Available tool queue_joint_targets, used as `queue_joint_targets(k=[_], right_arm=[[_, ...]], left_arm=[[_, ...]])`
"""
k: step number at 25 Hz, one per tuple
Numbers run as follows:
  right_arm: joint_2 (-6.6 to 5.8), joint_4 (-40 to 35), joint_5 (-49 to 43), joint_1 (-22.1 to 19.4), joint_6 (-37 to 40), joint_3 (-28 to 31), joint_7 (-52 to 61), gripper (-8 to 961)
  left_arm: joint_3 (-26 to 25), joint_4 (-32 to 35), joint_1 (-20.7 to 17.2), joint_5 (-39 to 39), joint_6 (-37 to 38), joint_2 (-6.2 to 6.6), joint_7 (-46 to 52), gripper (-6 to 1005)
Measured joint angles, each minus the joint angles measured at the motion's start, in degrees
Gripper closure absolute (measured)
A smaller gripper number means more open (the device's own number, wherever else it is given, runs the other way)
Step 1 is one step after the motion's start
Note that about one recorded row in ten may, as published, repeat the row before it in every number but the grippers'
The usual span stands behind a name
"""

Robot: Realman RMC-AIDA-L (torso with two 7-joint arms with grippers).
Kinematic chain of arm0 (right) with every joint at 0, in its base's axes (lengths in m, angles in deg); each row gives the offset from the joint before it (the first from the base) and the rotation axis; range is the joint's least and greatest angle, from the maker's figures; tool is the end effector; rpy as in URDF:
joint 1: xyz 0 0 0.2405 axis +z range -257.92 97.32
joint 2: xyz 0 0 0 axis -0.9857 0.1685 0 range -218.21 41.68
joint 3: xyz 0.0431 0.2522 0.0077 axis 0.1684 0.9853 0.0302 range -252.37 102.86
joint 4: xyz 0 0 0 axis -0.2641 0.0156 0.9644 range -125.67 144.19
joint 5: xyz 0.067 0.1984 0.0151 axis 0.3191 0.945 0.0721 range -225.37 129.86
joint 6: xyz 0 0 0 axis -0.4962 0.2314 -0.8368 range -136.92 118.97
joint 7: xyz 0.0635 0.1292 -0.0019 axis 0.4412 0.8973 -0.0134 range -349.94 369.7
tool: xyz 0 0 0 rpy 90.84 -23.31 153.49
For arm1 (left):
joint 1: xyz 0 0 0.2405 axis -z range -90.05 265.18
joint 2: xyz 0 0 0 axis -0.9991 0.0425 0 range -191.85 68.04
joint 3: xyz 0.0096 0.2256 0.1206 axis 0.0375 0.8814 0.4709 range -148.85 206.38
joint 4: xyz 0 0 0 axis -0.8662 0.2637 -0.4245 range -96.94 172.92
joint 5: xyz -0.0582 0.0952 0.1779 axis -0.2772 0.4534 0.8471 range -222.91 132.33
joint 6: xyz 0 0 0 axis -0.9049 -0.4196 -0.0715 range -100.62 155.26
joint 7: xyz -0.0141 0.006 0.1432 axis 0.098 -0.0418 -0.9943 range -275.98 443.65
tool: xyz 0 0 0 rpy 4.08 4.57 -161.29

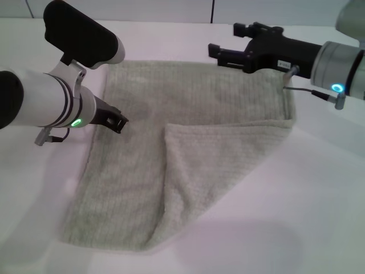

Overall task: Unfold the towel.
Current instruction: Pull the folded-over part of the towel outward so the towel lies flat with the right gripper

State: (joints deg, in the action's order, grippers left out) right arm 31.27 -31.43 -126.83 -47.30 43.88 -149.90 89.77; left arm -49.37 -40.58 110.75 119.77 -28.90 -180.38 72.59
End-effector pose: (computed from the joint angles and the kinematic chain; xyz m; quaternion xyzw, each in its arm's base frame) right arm 0.1916 0.4010 -0.0376 -0.9057 0.2017 0.2646 0.2626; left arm -0.2099 0.3612 -0.0368 -0.8654 -0.3033 0.1389 0.3739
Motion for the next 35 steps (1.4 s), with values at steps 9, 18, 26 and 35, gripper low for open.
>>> queue_joint_targets(k=[9, 18, 26, 35], right_arm=[[-0.42, -16.97, -29.23, 0.26, 5.61, -3.19, 37.70, 127], [-1.11, -29.81, -44.40, 6.63, 32.67, 5.31, 60.17, 127], [-0.64, -26.09, -52.66, 13.26, 31.39, -0.64, 64.59, 126], [-0.54, -17.81, -53.38, 16.48, 22.33, -7.02, 64.74, 126]], left_arm=[[-0.01, 0.53, 0.36, 0.01, 0.21, 0.01, 0.00, 1000], [0.00, 0.52, 0.50, 0.21, -0.19, 0.01, -0.05, 1000], [0.00, 0.62, 0.65, 0.24, -0.26, 0.00, -0.08, 1000], [0.00, 0.95, 0.64, 0.26, -0.03, 0.00, -0.33, 1001]])
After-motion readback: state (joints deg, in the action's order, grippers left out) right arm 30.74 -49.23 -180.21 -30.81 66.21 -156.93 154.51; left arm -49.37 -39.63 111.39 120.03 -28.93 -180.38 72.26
